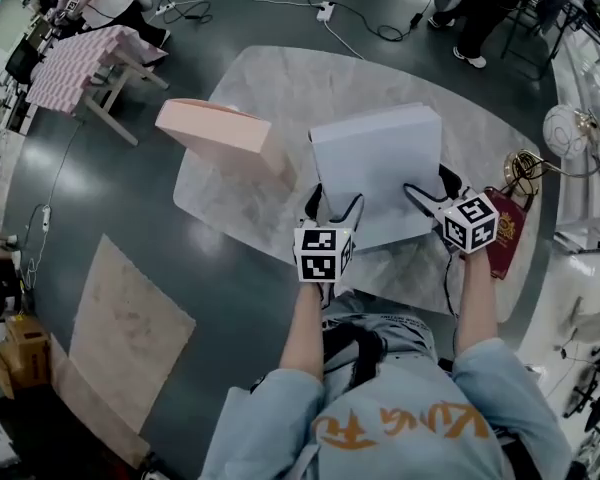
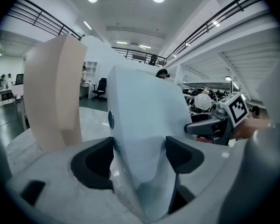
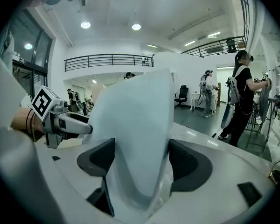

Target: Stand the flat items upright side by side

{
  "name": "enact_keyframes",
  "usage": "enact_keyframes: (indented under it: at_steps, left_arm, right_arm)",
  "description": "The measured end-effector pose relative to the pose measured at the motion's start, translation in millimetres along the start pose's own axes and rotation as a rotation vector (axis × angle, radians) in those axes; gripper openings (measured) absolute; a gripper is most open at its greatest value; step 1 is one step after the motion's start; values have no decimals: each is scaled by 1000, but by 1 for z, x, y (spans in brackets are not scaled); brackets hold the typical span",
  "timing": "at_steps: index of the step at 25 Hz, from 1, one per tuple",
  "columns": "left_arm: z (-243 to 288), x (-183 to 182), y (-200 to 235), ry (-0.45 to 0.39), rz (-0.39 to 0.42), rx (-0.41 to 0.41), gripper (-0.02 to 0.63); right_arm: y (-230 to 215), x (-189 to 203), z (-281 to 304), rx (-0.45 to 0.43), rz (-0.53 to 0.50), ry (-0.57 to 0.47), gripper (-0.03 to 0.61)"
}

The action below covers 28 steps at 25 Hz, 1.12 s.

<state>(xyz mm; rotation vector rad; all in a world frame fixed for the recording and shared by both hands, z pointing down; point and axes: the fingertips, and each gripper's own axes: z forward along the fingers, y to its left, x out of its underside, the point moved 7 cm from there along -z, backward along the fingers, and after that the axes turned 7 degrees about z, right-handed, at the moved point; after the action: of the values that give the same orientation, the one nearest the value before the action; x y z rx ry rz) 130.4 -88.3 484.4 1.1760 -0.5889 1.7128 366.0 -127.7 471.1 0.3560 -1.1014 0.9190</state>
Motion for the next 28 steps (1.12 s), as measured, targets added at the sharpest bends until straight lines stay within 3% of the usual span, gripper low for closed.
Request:
enact_keyframes:
  at_steps: [15, 19, 28]
  left_arm:
    - [-2, -14, -5, -75, 129, 8, 347]
    - [-7, -12, -12, -107, 154, 5, 344]
    - [-23, -2, -25, -150, 126, -23, 344]
  right_arm:
    - [13, 1, -15, 193, -77, -38, 364]
    - [15, 6, -24, 196, -64, -51, 362]
    - [23, 15, -39, 173, -66, -49, 359]
